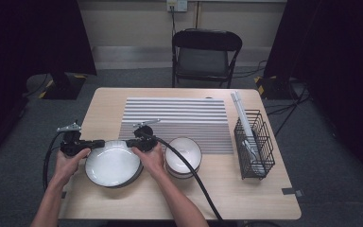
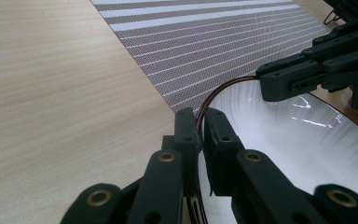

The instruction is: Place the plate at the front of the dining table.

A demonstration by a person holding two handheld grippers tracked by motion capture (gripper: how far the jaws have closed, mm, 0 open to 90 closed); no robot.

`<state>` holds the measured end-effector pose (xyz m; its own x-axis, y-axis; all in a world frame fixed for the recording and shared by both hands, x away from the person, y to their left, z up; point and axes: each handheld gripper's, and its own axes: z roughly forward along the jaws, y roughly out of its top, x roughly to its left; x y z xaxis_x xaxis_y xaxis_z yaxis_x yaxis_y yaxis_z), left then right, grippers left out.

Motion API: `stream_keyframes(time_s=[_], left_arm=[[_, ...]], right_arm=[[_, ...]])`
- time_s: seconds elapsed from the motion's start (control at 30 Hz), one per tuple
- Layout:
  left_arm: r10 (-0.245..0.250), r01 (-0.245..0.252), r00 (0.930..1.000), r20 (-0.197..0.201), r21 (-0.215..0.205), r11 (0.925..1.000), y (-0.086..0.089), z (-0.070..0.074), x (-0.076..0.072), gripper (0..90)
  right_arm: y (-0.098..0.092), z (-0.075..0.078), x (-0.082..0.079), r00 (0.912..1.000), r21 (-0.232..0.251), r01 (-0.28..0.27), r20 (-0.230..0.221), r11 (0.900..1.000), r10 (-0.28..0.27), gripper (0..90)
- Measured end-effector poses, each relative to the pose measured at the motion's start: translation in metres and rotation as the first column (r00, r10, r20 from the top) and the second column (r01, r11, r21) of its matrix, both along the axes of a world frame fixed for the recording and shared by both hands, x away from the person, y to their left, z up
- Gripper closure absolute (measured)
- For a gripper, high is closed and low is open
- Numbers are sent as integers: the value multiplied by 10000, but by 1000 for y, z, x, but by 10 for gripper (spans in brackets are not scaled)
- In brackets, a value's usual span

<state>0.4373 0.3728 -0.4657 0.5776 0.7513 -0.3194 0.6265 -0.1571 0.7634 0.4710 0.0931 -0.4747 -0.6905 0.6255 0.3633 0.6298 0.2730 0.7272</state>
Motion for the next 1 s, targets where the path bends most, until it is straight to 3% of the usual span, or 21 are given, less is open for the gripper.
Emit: stream_keyframes(time_s=[0.07, 0.27, 0.5, 0.73, 0.83, 0.9, 0.93, 1.0], left_arm=[[96, -94, 9999, 46, -350, 9993, 3, 1, 0, 854], [252, -248, 9997, 60, -506, 9984, 4, 0, 2, 849], [245, -249, 9997, -96, -521, 9983, 8, -2, -1, 835], [308, -306, 9995, 83, -291, 9991, 2, 0, 2, 858], [67, -64, 10000, 52, -432, 9990, -1, 0, 3, 867], [133, -133, 9999, -31, 64, 9999, -5, 0, 5, 860], [109, -110, 9999, -78, -123, 9999, -5, -1, 5, 858], [92, -94, 9999, -115, -143, 9999, -3, -1, 4, 861]], right_arm=[[1, 1, 2, 10000, 141, 88, 31, 9999, -88, 828], [2, 4, 5, 9997, 171, 9, 236, 9999, -13, 835], [0, 4, 5, 9996, 227, 19, 265, 9997, -25, 838], [-2, 7, 8, 9988, 119, 193, 451, 9997, -198, 856], [-5, 16, 10, 9979, 498, 340, 532, 9982, -366, 900], [6, 19, 11, 9982, -135, -281, 518, 9995, 287, 900], [10, 20, 7, 9961, -516, -295, 813, 9982, 336, 900], [13, 20, 5, 9965, -187, -260, 793, 9995, 274, 900]])
